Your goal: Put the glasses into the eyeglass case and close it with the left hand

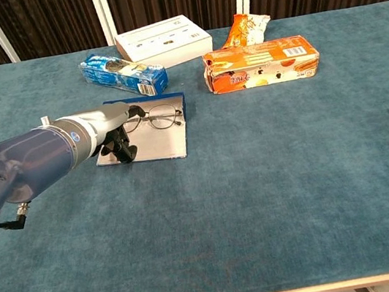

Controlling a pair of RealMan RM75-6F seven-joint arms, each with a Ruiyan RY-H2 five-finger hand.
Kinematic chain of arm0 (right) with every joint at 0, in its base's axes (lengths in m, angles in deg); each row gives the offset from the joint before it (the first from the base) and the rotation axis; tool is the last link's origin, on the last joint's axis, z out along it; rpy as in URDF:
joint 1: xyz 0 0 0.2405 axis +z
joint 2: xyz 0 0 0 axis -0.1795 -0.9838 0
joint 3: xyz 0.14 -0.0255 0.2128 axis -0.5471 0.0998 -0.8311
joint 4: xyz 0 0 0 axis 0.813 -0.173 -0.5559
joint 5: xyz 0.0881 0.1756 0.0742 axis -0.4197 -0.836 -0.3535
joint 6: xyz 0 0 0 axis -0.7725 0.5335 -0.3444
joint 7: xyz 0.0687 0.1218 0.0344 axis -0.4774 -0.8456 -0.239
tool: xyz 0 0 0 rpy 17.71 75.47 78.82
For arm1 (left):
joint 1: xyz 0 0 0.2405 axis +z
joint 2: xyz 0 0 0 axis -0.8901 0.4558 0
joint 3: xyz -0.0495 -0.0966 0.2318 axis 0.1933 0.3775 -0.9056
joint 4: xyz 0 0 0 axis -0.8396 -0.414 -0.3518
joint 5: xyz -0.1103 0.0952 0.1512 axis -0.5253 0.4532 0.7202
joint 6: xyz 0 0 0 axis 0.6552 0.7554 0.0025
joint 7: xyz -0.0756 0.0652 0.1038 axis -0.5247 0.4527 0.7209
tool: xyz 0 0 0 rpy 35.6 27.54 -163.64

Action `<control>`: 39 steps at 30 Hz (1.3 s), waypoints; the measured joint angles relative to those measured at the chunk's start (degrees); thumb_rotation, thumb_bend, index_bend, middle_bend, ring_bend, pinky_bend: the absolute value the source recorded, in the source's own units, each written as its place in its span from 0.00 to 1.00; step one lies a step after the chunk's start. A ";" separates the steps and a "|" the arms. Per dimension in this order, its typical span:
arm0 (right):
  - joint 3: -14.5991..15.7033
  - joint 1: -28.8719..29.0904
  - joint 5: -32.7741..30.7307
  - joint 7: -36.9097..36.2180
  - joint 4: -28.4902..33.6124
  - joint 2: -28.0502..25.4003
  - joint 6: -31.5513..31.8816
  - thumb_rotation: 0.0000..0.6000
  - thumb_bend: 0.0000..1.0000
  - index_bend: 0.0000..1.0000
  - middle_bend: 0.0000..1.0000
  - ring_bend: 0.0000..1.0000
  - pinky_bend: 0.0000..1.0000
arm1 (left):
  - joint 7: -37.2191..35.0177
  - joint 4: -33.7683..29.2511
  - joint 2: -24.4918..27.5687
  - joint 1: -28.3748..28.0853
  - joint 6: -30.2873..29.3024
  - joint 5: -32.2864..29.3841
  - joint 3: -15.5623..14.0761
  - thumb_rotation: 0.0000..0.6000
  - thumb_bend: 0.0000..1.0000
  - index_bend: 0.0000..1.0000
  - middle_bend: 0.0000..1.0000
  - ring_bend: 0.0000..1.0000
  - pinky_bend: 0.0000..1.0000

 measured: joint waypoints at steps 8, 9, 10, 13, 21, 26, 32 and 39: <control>0.03 0.01 -0.12 0.08 0.04 0.00 -0.12 1.00 0.17 0.07 0.00 0.10 0.16 | 0.69 0.65 -0.38 -0.56 -0.06 -0.52 0.61 1.00 0.54 0.00 0.76 0.79 0.80; 0.01 0.02 -0.13 0.09 0.05 -0.01 -0.12 1.00 0.17 0.07 0.00 0.10 0.16 | 0.86 0.77 -0.44 -0.65 -0.12 -0.61 0.65 1.00 0.54 0.00 0.76 0.79 0.80; 0.00 0.02 -0.14 0.09 0.05 -0.02 -0.12 1.00 0.17 0.07 0.00 0.10 0.16 | 0.93 0.84 -0.48 -0.69 -0.17 -0.69 0.70 1.00 0.54 0.00 0.76 0.79 0.80; -0.01 0.01 -0.25 0.02 0.13 -0.07 -0.17 1.00 0.17 0.07 0.00 0.10 0.16 | 1.15 1.28 -0.64 -0.86 -0.25 -1.07 1.01 1.00 0.54 0.00 0.76 0.79 0.80; -0.02 -0.05 -0.24 0.04 0.30 -0.09 -0.05 1.00 0.17 0.07 0.00 0.10 0.16 | 1.99 2.61 -1.13 -1.55 -0.14 -2.24 1.94 1.00 0.54 0.00 0.76 0.79 0.80; -0.07 -0.04 -0.42 0.07 0.32 -0.06 -0.12 1.00 0.17 0.07 0.00 0.10 0.16 | 2.31 2.90 -1.29 -1.75 -0.21 -2.45 2.15 1.00 0.54 0.00 0.76 0.79 0.80; -0.09 -0.03 -0.56 0.07 0.39 -0.10 -0.20 1.00 0.17 0.07 0.00 0.10 0.16 | 2.86 3.64 -1.79 -2.04 -0.29 -2.59 2.16 1.00 0.54 0.00 0.76 0.79 0.80; -0.14 -0.06 -0.68 -0.04 0.44 -0.13 -0.20 1.00 0.17 0.07 0.00 0.10 0.16 | 3.55 4.66 -2.47 -2.56 -0.46 -2.87 2.59 1.00 0.54 0.00 0.76 0.79 0.80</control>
